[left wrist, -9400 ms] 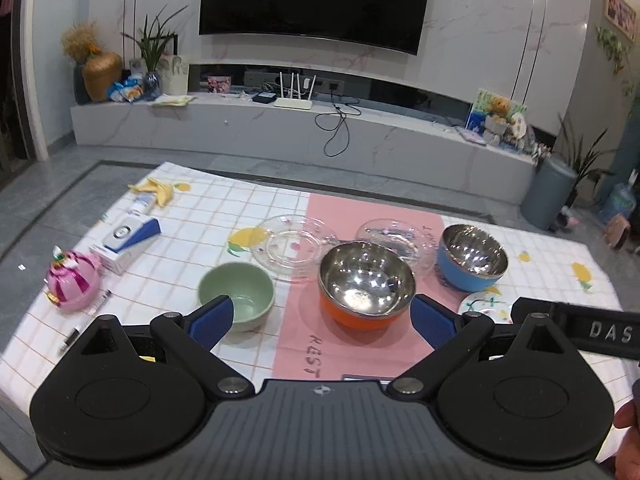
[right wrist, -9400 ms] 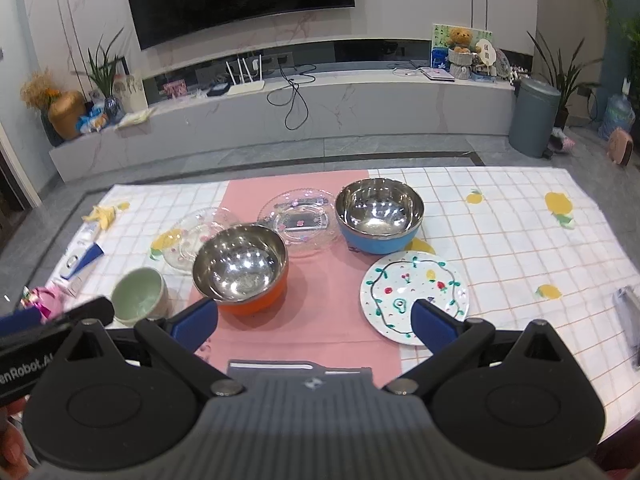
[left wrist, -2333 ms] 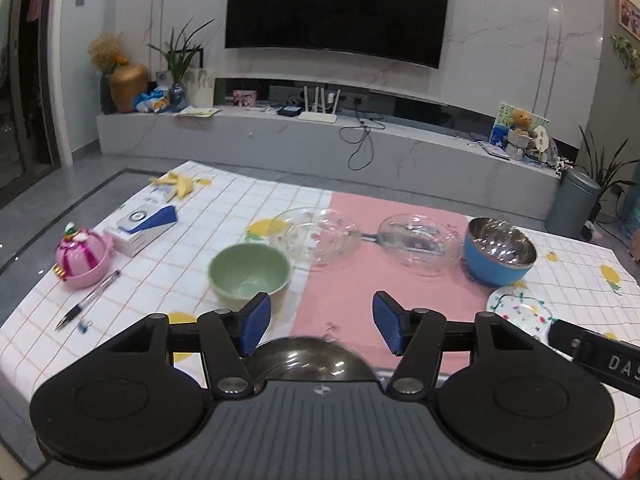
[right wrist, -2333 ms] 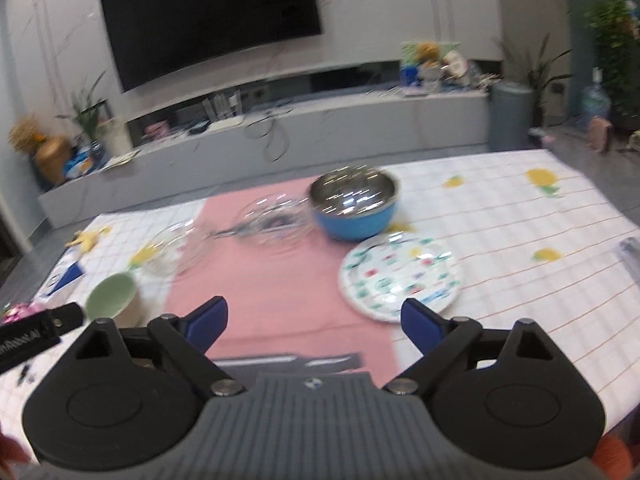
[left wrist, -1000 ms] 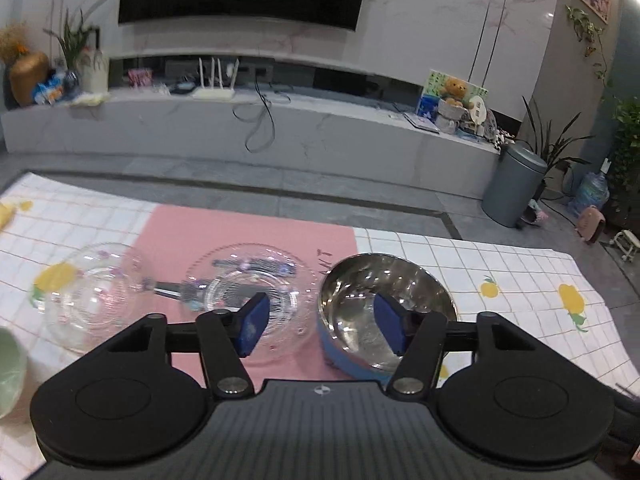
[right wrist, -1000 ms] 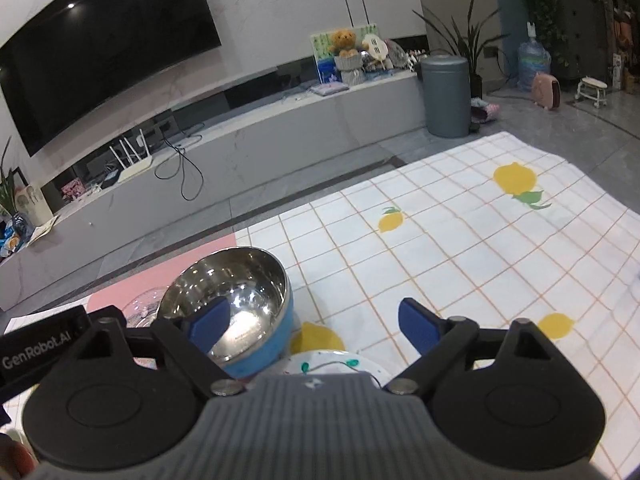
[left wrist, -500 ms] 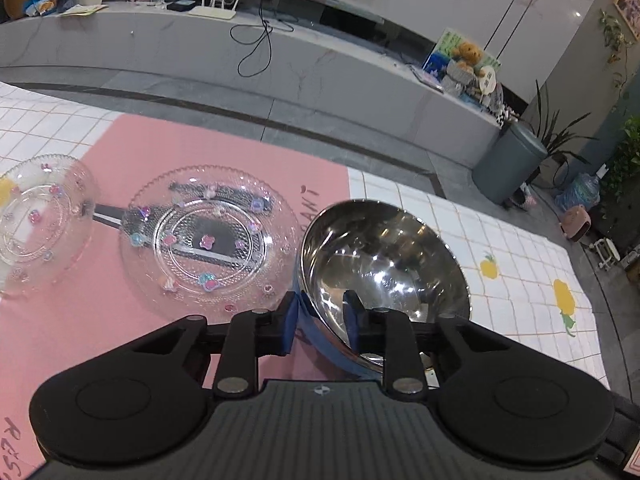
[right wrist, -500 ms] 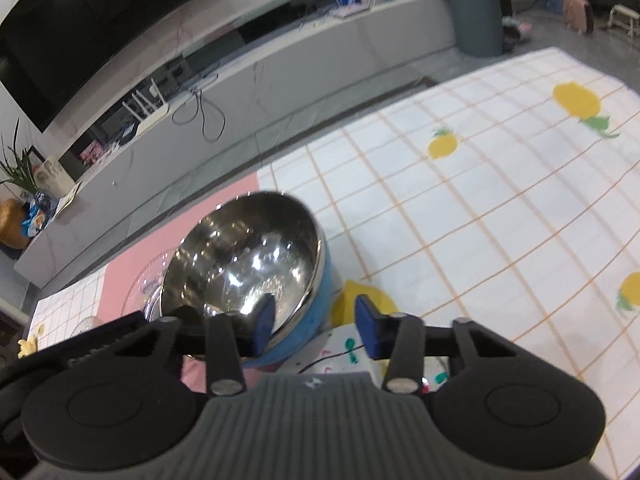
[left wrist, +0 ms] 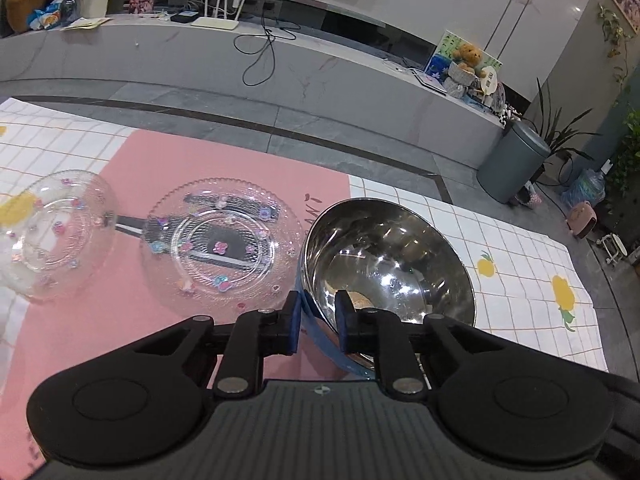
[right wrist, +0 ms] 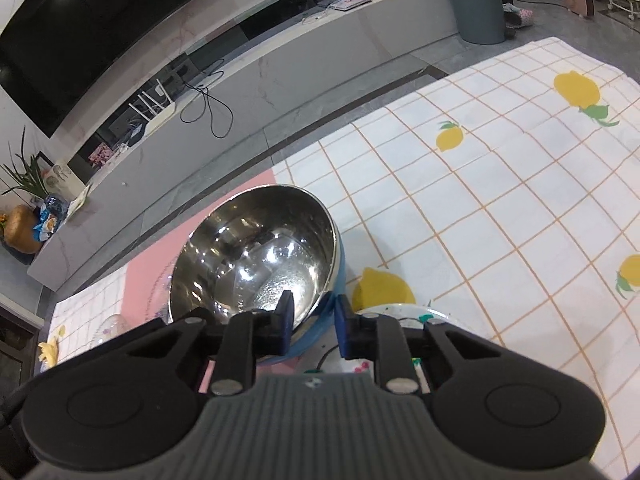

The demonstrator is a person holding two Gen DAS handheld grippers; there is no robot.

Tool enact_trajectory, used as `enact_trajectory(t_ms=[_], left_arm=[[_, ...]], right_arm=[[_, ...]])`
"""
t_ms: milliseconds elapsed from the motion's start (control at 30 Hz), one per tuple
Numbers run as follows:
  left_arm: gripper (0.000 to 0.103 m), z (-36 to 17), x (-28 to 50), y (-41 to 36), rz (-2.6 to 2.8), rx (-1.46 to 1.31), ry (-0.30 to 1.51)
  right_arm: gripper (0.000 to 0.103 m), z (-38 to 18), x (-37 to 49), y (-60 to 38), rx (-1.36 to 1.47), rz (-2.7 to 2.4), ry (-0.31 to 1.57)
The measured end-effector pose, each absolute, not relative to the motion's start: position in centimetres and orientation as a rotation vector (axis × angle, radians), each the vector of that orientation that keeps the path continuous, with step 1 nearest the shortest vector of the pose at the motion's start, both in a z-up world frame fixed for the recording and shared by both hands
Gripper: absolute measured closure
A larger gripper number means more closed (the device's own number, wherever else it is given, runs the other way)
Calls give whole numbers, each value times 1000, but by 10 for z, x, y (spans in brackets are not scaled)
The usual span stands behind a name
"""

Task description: Organize plates and bowls

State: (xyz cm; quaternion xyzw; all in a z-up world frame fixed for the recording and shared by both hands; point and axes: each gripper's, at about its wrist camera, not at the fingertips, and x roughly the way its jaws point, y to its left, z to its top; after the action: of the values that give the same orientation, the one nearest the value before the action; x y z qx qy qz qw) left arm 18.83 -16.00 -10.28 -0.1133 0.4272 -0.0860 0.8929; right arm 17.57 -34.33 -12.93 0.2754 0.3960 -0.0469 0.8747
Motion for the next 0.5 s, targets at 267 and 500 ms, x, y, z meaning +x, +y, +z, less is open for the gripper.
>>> enact_trajectory(t_ms=[267, 500], left_arm=[[84, -71, 155, -150, -158, -252, 856], [85, -41, 113, -137, -129, -280, 798]], right_arm=[[86, -94, 135, -336, 580, -62, 781], [86, -67, 89, -326, 594, -23, 737]])
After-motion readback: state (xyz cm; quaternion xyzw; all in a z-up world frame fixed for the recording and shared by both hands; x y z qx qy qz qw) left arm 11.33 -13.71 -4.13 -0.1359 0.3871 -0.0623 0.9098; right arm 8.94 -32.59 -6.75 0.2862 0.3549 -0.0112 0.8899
